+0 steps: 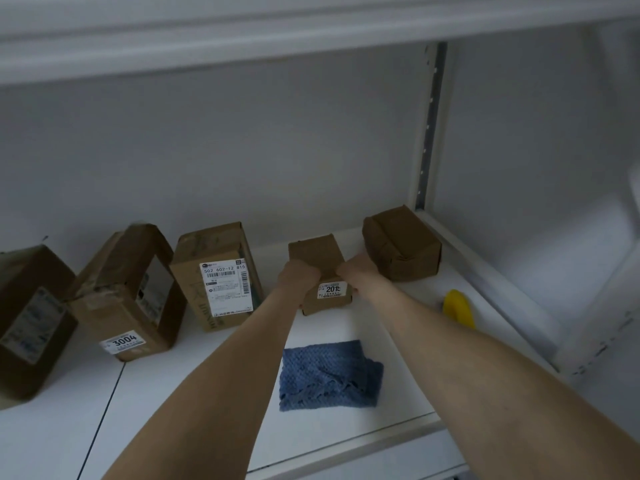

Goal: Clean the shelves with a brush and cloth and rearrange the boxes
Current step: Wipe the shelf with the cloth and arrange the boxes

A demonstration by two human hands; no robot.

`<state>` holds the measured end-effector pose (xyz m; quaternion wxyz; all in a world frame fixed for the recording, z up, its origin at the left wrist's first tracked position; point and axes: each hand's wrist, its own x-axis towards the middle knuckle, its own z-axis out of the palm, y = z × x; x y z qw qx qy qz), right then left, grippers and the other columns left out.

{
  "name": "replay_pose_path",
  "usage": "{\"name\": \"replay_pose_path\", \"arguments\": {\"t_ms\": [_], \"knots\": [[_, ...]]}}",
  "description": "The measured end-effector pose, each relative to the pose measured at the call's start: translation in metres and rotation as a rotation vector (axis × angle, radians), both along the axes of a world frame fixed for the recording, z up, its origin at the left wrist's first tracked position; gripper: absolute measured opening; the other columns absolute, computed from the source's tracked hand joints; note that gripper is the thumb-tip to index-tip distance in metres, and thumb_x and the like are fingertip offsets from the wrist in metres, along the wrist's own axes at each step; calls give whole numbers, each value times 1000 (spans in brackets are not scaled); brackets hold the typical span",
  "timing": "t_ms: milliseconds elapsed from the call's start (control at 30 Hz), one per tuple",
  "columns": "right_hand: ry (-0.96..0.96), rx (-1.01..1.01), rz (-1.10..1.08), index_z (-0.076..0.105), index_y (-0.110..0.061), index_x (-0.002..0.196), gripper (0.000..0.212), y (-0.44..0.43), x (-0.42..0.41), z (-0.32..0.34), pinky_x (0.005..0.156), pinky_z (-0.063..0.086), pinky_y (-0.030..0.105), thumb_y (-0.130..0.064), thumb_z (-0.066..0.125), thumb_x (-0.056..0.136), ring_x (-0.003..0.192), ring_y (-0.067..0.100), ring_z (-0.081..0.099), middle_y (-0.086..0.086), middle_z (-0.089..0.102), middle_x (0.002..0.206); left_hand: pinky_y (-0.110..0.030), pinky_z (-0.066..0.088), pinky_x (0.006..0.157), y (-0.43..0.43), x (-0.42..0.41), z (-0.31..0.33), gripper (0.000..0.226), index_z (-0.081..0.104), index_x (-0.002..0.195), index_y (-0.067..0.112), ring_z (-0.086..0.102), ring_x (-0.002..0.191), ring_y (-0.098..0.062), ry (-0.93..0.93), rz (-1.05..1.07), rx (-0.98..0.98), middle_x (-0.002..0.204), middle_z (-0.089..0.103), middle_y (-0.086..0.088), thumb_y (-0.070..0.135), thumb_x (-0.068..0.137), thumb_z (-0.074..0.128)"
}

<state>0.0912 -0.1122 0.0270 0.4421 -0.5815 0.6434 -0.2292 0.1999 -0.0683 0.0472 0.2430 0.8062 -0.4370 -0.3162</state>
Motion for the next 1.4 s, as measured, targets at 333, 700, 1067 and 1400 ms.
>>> {"name": "replay_pose_path", "arguments": {"t_ms": [333, 700, 1067, 1400], "knots": [[305, -194, -105, 39, -7, 135, 43, -12, -49, 20, 102, 37, 38, -22, 47, 95, 125, 35, 41, 13, 36, 138, -36, 37, 106, -15, -32, 10, 40, 50, 129, 5, 43, 126, -31, -405, -193, -210, 136, 48, -16, 13, 90, 44], [512, -136, 69, 44, -11, 139, 54, -29, -71, 11, 105, 39, 40, -42, 49, 96, 129, 33, 41, 12, 39, 143, -29, 35, 100, -31, -80, 0, 35, 54, 127, 7, 49, 123, -26, -320, -416, -294, 132, 54, -12, 11, 94, 44], [522, -176, 64, 65, -4, 104, 26, -24, -93, 21, 77, 48, 30, -23, 51, 94, 99, 28, 61, 14, 64, 114, -40, 53, 80, -45, -114, -12, 26, 57, 114, -5, 53, 74, -24, 79, -345, -14, 104, 58, -20, 4, 94, 43], [592, -250, -138, 54, -9, 127, 40, -7, -102, 28, 94, 42, 33, -19, 54, 89, 124, 29, 47, 14, 47, 136, -31, 49, 67, -7, -99, 2, 20, 61, 102, 2, 59, 104, -31, -110, -571, 100, 118, 60, -21, 9, 96, 44]]}}
